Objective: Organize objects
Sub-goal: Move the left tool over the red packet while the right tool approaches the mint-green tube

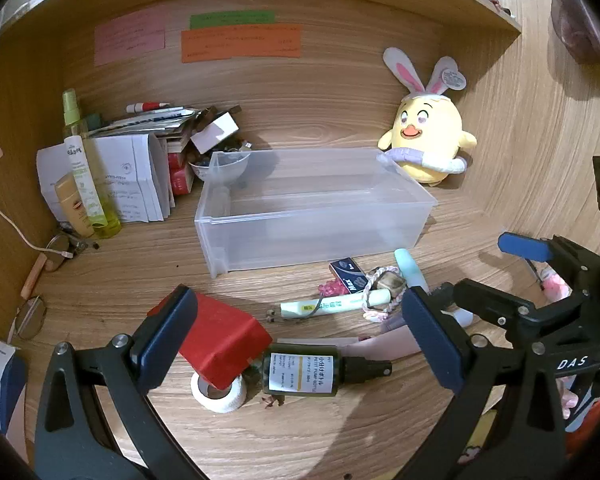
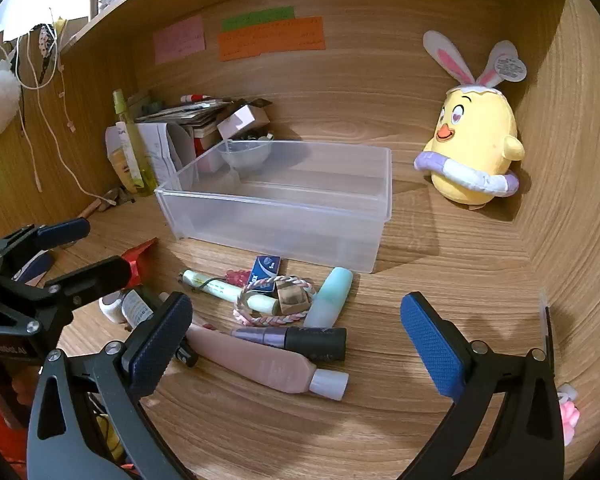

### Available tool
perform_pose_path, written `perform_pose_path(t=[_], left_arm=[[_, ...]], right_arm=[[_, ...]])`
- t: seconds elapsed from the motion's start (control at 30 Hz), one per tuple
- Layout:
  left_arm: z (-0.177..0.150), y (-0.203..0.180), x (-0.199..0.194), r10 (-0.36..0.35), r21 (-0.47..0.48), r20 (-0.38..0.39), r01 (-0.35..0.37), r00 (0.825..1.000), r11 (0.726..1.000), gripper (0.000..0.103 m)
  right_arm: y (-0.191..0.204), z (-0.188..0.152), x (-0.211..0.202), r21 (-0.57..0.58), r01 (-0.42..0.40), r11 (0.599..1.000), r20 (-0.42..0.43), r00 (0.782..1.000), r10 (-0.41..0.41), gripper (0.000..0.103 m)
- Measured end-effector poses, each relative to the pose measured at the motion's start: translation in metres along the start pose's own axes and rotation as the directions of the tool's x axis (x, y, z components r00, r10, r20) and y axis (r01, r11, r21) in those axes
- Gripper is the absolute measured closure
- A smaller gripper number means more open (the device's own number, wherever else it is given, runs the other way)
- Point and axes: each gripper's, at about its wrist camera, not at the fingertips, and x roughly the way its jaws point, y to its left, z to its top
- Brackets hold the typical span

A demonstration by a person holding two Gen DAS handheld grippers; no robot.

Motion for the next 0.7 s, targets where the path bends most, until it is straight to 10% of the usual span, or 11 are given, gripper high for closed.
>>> perform_pose_path(t=[0.7], left_arm=[[-0.0085, 0.0073, 0.0038, -0.023, -0.024, 0.005, 0.023, 1.000, 0.999, 0.000]], right_arm=[[-0.0019, -0.0050, -0.0017, 0.013, 0.024, 1.000, 0.009, 1.000, -0.025, 0.000]])
